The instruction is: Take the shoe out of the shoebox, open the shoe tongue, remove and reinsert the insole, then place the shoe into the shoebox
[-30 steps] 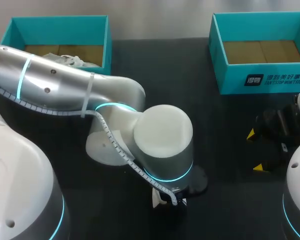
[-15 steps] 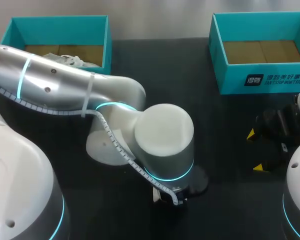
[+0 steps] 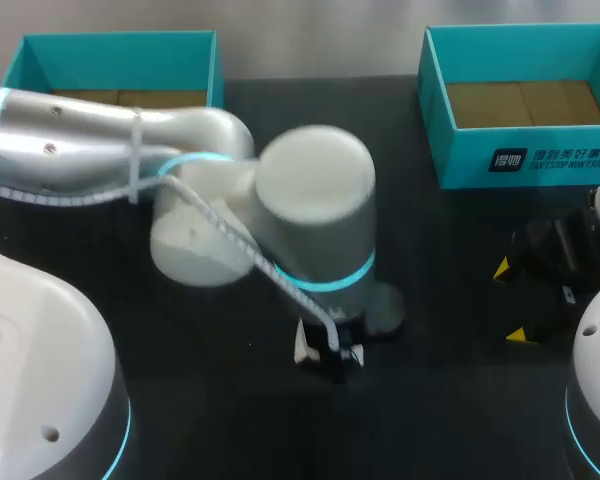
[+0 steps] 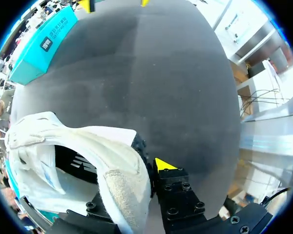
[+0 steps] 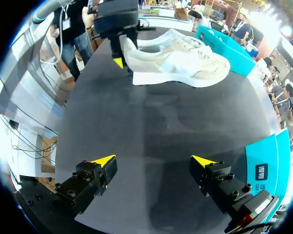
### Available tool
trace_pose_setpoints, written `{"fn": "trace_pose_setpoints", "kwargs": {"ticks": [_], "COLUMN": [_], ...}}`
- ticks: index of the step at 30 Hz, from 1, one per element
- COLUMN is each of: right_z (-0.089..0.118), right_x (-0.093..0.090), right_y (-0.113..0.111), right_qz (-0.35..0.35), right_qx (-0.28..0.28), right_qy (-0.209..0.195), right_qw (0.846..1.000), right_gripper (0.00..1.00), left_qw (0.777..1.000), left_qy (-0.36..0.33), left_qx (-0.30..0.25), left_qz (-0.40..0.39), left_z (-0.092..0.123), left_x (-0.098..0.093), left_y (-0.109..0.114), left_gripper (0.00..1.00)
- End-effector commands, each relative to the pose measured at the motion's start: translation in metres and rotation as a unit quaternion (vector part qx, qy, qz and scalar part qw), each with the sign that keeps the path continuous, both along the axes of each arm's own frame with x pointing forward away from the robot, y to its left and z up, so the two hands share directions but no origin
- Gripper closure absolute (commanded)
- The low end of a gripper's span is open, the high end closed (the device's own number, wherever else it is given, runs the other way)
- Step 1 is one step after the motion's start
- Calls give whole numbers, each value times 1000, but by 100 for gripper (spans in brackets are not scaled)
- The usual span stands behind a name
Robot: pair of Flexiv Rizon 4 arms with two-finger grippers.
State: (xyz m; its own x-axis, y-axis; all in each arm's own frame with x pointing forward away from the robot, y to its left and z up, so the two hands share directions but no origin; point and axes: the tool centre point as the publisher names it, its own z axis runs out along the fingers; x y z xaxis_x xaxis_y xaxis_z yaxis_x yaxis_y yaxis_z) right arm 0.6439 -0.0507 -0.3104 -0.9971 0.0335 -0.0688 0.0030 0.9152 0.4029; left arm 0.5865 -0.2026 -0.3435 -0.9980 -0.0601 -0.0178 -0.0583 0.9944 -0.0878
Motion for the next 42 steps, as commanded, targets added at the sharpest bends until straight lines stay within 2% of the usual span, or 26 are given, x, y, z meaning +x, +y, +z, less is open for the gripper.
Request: {"fn": "trace_pose_setpoints", "kwargs": {"ticks": [1, 11, 19, 39, 42], "right_z": [0, 0, 0, 0, 0], "right_x": [-1, -1, -1, -1, -1], "right_y": [1, 1, 1, 1, 1], "right_qz": [0, 0, 0, 0, 0], "right_qx": [-2, -2, -2, -2, -2], "right_qy": [-1, -1, -1, -1, -1], "right_qw": [1000, 1000, 1000, 1000, 1000], "right_gripper": [0, 0, 0, 0, 0], "left_qw": [1000, 999, 999, 999, 998], "left_qy": [13, 28, 6, 6, -5], "left_qx": [-10, -18, -20, -20, -30], "left_qz": [-7, -36, -49, -49, -48], "left_z": [67, 141, 201, 201, 213], "left_x": [25, 72, 82, 82, 90], "left_y": [36, 66, 77, 77, 85], "left_gripper": [100, 100, 100, 100, 100]}}
